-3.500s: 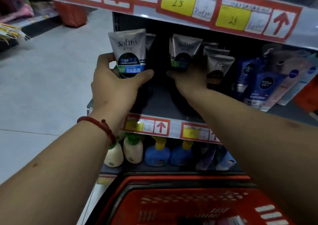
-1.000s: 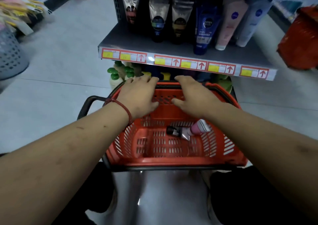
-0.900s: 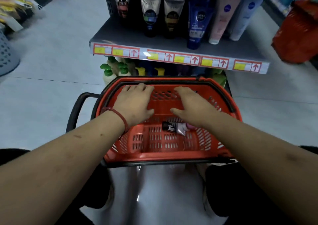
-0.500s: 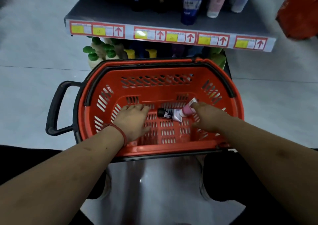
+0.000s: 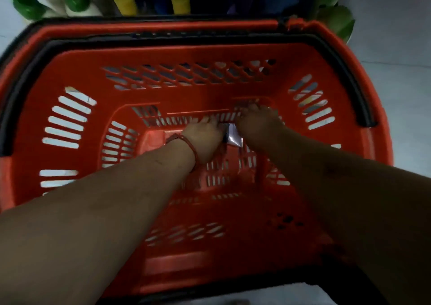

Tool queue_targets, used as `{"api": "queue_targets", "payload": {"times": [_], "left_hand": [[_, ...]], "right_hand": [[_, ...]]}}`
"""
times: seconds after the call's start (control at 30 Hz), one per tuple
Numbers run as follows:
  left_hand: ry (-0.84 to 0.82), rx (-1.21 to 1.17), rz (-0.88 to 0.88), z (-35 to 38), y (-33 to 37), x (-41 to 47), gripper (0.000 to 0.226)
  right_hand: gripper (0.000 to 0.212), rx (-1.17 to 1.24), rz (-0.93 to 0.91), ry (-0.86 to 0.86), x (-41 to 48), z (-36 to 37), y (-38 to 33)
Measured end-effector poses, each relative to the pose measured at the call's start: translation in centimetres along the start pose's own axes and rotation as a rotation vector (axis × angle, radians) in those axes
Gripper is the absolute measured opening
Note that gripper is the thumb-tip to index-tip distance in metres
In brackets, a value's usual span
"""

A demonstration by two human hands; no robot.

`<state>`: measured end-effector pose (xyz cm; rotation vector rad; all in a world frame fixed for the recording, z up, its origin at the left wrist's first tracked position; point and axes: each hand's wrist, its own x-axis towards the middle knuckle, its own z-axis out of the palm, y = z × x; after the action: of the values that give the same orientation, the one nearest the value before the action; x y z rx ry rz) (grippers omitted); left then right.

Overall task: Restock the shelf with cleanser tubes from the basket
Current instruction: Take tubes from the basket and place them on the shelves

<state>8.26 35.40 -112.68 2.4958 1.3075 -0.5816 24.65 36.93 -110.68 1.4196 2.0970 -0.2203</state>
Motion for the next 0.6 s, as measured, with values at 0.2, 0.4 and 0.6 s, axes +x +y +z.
{"api": "queue_targets", "payload": {"times": [0.2, 0.4, 0.6], "left_hand": [[0.036, 0.029, -0.109, 5.0, 1.6, 5.2, 0.043], [-0.047, -0.135, -0.207, 6.8, 1.5, 6.3, 0.038], [-0.085, -0.16, -0.227, 2.6, -0.4, -0.1, 0.047]], "right_hand": [[0.034, -0.267, -0.047, -0.22, 3.6, 3.3, -0.9], [0.039, -0.133, 0.032, -0.106, 3.5, 4.2, -0.9], [0.047, 0.183, 0.206, -0.015, -1.2, 0.1, -0.5]]}}
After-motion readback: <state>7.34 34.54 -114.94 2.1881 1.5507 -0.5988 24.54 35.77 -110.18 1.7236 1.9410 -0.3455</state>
